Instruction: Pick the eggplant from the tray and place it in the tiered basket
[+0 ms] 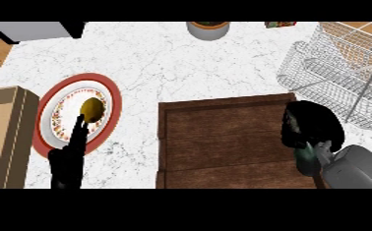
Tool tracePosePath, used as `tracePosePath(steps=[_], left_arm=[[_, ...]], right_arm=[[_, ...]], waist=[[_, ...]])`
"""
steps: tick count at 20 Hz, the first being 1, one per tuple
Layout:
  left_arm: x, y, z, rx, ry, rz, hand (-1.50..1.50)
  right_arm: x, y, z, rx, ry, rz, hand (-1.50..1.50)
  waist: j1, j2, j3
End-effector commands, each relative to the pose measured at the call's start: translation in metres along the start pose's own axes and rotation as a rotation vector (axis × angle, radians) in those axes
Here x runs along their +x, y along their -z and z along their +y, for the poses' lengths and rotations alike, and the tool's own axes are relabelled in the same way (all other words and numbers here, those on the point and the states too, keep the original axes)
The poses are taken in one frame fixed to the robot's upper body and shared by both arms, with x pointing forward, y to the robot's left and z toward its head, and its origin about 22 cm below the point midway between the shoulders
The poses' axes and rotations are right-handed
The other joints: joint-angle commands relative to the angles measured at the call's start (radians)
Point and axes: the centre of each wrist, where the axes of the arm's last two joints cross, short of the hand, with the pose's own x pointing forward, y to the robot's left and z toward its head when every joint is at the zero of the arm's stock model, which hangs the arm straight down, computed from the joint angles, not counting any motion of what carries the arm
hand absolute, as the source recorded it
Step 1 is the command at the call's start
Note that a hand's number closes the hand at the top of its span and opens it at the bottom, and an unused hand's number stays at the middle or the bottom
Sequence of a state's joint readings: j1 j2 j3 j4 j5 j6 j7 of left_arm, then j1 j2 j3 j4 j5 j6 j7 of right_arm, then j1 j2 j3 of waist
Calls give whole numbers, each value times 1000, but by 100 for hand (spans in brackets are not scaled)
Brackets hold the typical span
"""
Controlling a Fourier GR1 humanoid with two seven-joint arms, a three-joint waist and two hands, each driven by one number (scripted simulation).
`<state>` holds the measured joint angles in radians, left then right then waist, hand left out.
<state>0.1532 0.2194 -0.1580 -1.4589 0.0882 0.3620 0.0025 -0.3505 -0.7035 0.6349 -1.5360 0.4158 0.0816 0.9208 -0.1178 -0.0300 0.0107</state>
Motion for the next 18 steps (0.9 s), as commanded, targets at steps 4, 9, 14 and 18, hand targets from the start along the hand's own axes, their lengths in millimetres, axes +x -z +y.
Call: tracePosePath(steps=[4,9,14,18], left_arm=[[-19,-15,12,35,-8,61,0],[-22,-17,17,49,-7,76,0],[-17,-16,13,30,-1,56,0],[-19,-16,9,-12,-15,43,0]], right_arm=[[-104,0,-82,-322,386,76,150],[-139,-32,-138,-498,563,-8,150],[-178,-68,-181,-653,480,-63,150],[-204,-99,-216,-690,504,-63,150]], waist=[[-49,1,-6],[-71,-8,-9],[-47,-2,-10],[-15,3,-11]])
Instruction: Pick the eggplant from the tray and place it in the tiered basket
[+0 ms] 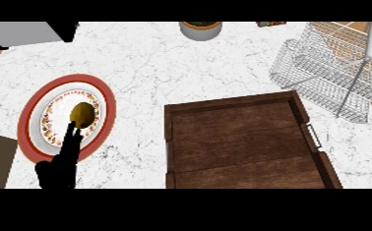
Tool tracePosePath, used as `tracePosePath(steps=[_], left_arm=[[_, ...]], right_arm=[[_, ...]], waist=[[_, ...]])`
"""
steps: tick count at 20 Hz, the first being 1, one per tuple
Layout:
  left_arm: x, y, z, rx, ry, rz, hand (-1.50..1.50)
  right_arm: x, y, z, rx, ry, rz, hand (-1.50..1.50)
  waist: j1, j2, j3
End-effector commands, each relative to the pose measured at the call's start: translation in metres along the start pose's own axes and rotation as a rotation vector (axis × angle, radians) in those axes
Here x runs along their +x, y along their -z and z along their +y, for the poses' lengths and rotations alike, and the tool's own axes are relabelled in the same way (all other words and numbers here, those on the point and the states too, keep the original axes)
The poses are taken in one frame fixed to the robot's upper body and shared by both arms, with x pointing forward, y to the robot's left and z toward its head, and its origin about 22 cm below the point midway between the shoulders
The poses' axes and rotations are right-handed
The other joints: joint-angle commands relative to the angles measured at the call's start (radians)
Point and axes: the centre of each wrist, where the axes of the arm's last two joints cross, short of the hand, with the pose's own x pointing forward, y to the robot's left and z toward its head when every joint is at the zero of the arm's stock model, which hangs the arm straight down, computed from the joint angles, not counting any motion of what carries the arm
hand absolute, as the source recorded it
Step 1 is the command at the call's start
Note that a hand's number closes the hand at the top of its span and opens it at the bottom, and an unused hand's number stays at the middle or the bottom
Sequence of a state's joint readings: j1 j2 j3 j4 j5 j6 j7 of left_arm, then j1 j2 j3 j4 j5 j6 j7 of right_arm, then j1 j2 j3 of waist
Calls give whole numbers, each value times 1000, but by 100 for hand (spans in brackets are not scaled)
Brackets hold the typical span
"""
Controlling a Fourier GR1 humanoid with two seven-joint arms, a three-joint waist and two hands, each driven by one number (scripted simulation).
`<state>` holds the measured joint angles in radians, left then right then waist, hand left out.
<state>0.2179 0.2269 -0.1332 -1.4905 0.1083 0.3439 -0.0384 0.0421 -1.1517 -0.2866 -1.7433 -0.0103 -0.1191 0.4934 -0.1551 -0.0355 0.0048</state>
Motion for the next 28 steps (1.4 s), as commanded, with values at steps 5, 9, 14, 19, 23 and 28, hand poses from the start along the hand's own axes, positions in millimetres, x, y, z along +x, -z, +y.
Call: tracePosePath(steps=[5,9,14,19,23,28], left_arm=[[4,12,-12,-58,36,29,0],[11,23,-24,-118,19,10,0],[5,18,-33,-135,29,-3,0],[17,24,-48,-146,42,-5,0],[8,22,-33,-171,36,18,0],[40,44,-42,-154,40,-13,0]], right_arm=[[-10,-17,-93,-101,9,36,150],[-42,-15,-114,-122,40,91,150],[-31,1,-124,-125,39,137,150],[-36,24,-74,-87,6,128,150],[-34,40,-76,-49,-8,92,150],[-42,60,-26,-13,-46,98,150]], waist=[[79,22,-6],[130,32,-5],[157,36,-5],[178,42,-4],[177,40,-5],[178,41,-4]])
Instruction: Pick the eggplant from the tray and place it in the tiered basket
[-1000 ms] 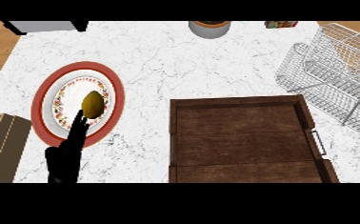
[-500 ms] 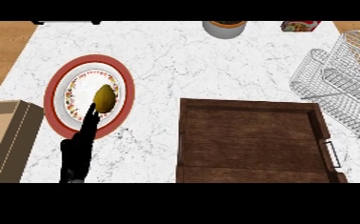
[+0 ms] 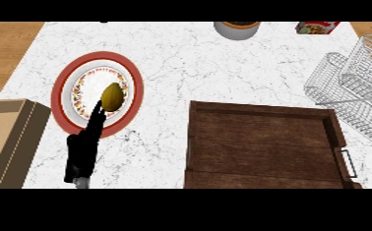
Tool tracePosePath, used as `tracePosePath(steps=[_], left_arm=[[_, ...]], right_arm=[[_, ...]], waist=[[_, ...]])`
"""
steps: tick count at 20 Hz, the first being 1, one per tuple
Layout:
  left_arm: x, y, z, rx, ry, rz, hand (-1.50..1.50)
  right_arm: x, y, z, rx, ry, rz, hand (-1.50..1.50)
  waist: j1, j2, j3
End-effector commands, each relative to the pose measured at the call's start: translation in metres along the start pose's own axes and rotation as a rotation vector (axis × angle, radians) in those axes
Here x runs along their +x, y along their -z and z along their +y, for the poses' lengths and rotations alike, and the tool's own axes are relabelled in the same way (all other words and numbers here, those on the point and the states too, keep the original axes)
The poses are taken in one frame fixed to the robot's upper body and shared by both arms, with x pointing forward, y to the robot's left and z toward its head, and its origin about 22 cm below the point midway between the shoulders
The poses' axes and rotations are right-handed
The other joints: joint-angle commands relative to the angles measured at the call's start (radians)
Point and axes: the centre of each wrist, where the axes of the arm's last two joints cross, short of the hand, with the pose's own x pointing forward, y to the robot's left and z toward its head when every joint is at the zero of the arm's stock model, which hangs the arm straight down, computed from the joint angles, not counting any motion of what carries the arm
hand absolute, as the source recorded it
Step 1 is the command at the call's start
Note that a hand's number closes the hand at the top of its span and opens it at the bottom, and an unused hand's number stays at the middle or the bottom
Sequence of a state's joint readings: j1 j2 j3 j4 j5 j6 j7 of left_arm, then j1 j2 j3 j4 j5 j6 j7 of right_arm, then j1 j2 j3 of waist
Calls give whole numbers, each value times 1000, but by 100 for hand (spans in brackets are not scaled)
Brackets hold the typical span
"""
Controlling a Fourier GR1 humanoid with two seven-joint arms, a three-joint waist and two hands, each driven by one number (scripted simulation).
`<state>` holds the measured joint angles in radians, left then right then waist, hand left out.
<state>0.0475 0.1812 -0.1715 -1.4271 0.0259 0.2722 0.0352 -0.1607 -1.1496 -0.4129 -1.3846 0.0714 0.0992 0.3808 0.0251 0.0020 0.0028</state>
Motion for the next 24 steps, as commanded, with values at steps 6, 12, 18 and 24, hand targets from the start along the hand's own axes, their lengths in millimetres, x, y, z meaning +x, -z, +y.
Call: tracePosePath(steps=[6,12,18,24], left_arm=[[-8,-5,-11,-2,-6,51,0],[-12,-11,3,1,-8,37,0],[-1,9,-5,4,-13,29,0],[-4,-6,-2,2,-8,45,0]], right_arm=[[12,32,75,28,-34,56,150],[0,43,106,70,154,91,150],[-23,58,116,125,451,133,-150],[-21,66,106,35,695,100,-150]], waist=[[0,3,-3],[-9,0,-3],[-9,4,-1],[-5,1,-1]])
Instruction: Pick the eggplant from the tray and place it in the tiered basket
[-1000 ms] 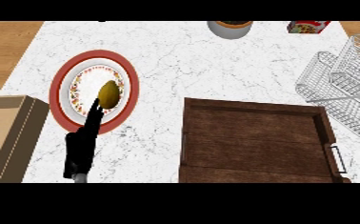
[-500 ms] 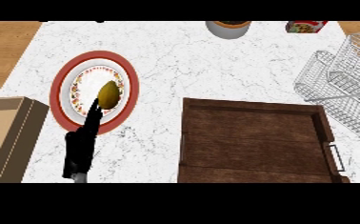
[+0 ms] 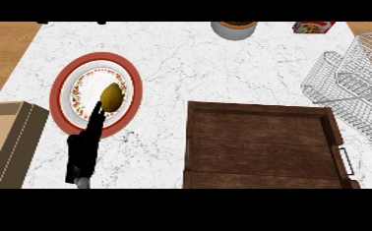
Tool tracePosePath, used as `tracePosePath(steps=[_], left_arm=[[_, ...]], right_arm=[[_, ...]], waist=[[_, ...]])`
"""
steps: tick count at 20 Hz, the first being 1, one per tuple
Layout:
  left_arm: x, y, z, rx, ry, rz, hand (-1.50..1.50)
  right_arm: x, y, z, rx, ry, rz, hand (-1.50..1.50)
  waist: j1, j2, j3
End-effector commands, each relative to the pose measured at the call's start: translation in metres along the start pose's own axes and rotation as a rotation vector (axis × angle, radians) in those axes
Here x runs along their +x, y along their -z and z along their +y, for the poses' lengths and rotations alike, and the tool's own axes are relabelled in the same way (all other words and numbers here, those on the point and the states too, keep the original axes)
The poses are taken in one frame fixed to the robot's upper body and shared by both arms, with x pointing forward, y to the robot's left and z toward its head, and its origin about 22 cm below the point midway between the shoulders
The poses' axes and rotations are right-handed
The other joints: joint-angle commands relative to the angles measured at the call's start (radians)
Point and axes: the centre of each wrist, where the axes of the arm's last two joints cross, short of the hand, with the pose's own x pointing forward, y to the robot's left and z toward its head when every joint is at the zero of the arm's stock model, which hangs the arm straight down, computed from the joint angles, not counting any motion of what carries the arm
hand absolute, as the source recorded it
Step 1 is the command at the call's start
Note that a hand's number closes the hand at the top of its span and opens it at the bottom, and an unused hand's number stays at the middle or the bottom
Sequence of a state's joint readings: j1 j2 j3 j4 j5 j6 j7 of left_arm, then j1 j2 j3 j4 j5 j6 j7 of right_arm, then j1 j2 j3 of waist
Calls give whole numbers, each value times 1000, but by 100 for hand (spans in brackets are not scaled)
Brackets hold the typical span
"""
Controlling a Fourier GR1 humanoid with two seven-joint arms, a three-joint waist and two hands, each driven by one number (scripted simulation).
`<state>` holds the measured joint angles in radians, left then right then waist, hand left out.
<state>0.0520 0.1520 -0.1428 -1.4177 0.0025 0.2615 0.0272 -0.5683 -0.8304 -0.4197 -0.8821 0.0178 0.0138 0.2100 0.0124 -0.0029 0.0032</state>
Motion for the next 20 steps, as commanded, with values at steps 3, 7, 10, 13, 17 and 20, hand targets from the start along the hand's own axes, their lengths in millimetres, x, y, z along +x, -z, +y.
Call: tracePosePath(steps=[3,7,10,13,17,20], left_arm=[[-18,-13,15,5,23,51,0],[-13,-6,10,8,-2,50,0],[-18,-11,7,23,-3,56,0],[-33,-16,14,40,-1,70,0],[-14,-8,14,47,-15,59,0],[-22,-18,12,53,-18,61,0]], right_arm=[[-7,2,-24,-167,175,-78,-150],[15,-7,-77,-386,182,-63,-150],[-2,-21,-133,-483,188,14,-150],[-20,-43,-172,-500,226,28,-150],[-40,-76,-233,-527,232,40,-150],[-53,-105,-270,-529,244,43,-150]], waist=[[-4,4,-2],[-24,0,-4],[-39,-1,-3],[-59,-4,-3],[-64,-4,-2],[-60,-4,-2]])
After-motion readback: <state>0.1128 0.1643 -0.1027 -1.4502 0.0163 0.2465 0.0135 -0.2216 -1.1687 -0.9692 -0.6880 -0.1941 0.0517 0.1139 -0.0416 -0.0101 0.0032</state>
